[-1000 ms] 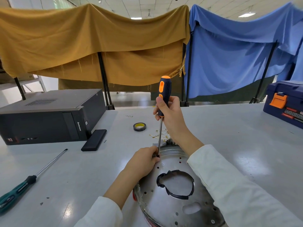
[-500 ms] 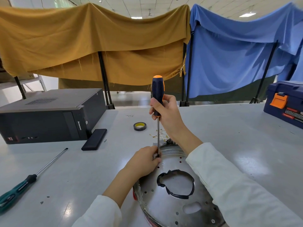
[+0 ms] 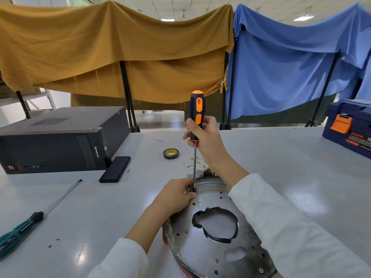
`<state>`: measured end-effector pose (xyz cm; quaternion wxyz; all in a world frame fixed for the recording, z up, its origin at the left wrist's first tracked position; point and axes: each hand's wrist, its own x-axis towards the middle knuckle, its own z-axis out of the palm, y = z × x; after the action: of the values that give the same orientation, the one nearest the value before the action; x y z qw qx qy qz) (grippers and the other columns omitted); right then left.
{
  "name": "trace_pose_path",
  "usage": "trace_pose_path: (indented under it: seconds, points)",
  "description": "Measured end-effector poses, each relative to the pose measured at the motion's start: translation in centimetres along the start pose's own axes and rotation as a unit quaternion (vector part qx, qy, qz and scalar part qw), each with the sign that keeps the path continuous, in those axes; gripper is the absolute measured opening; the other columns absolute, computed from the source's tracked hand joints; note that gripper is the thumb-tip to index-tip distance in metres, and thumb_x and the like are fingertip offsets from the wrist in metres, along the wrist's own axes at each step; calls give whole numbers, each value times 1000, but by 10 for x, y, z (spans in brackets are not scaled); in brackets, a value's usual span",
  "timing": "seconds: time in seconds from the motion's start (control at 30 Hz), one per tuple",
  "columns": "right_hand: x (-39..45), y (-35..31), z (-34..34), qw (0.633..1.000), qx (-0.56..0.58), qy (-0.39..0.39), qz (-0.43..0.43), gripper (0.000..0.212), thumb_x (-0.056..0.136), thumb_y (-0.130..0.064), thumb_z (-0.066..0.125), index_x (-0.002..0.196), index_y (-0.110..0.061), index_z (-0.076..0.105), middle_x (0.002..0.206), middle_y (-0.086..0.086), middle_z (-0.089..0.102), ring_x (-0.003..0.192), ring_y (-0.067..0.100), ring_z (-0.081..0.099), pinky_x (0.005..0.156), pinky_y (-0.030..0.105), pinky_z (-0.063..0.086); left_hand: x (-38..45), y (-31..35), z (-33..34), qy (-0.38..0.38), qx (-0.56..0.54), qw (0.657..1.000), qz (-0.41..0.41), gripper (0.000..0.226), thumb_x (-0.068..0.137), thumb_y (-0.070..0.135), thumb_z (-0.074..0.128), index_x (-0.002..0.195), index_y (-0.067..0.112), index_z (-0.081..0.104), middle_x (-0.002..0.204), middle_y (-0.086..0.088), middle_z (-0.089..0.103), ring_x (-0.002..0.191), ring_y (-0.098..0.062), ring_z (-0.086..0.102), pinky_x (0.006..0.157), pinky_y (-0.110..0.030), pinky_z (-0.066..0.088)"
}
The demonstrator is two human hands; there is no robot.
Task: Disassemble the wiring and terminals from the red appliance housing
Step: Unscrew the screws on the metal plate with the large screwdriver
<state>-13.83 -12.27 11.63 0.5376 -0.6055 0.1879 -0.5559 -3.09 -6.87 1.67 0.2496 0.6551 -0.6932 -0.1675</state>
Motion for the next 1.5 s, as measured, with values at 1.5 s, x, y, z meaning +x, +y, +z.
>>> trace_pose_path:
  seconds: [1.5]
  points:
    - [-2, 0, 0, 999, 37, -11, 9, 18, 103, -24, 34, 105, -16, 50, 76, 1, 49, 64, 10, 44, 54, 22, 34, 3, 7, 8, -8, 232, 973, 6, 28, 100, 39, 35, 115, 16, 40, 111, -8, 54, 98, -31, 56, 71, -34, 40]
